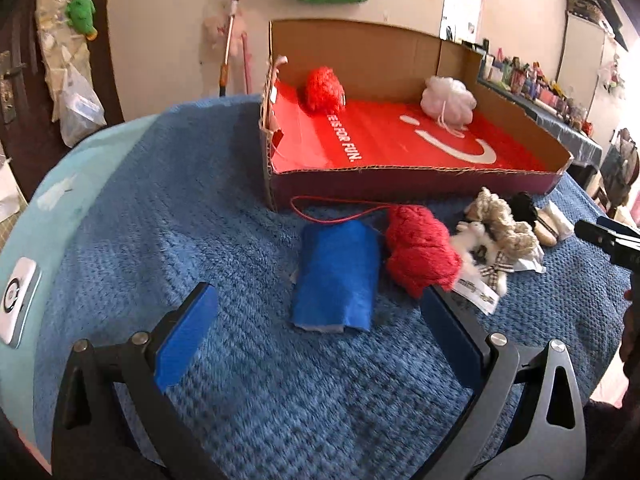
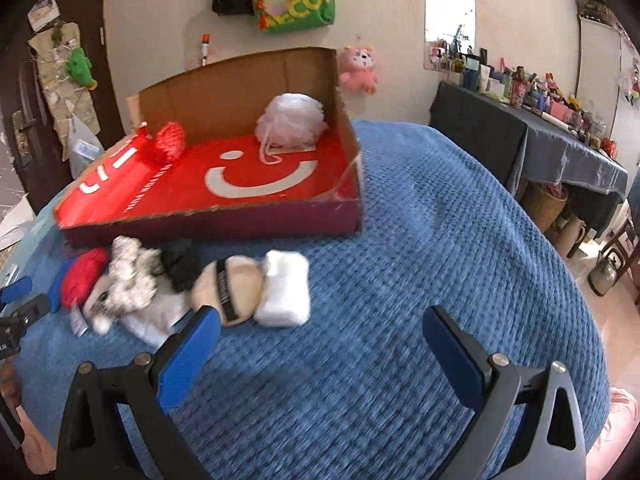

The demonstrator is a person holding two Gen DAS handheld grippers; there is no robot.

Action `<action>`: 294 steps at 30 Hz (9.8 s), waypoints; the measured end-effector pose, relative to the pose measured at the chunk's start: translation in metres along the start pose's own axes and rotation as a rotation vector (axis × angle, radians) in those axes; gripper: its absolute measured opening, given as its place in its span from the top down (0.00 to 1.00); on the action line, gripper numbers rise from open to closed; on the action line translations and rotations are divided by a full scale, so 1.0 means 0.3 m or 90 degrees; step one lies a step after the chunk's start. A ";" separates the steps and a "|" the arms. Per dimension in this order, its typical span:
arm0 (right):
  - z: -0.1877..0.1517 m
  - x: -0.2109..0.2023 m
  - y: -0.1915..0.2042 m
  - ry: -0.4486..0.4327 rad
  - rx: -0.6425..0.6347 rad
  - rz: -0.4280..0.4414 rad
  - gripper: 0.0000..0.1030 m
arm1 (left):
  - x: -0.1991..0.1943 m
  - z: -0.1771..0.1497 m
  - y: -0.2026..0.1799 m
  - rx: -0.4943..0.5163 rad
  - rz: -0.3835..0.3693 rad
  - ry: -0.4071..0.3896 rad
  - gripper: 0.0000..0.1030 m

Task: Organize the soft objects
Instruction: 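Grasp the blue sponge with the left tool while the right tool grasps the white cup item, then lower the blue sponge and white cup item into the box and open both tools, then withdraw both tools from the box back over the blanket, then grasp the red yarn ball with the left tool while the right tool grasps the beige powder puff, then carry the red yarn ball and beige powder puff into the box with both tools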

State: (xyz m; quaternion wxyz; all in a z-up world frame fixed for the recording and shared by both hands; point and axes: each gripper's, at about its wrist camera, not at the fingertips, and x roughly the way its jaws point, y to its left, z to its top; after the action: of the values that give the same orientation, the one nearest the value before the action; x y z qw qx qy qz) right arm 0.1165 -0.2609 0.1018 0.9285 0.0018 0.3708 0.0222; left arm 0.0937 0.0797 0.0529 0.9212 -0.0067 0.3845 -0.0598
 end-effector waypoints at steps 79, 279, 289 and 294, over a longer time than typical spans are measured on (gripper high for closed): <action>0.358 0.360 0.169 0.130 -0.199 0.048 0.80 | 0.382 0.414 -0.154 0.147 -0.092 0.120 0.75; 0.416 0.038 0.211 -0.050 -0.122 0.159 0.49 | 0.004 0.486 -0.209 0.099 -0.186 -0.050 0.56; 0.540 0.272 0.240 0.026 -0.140 0.120 0.49 | 0.264 0.627 -0.229 0.132 -0.171 0.035 0.56; 0.555 0.383 0.252 0.077 -0.147 0.099 0.49 | 0.376 0.639 -0.217 0.122 -0.154 0.080 0.56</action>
State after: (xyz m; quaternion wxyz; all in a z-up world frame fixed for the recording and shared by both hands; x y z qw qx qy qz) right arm 0.3115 -0.1783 0.1449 0.8941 -0.0776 0.4195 0.1365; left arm 0.3013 -0.0044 0.1119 0.8779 0.0390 0.4302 -0.2068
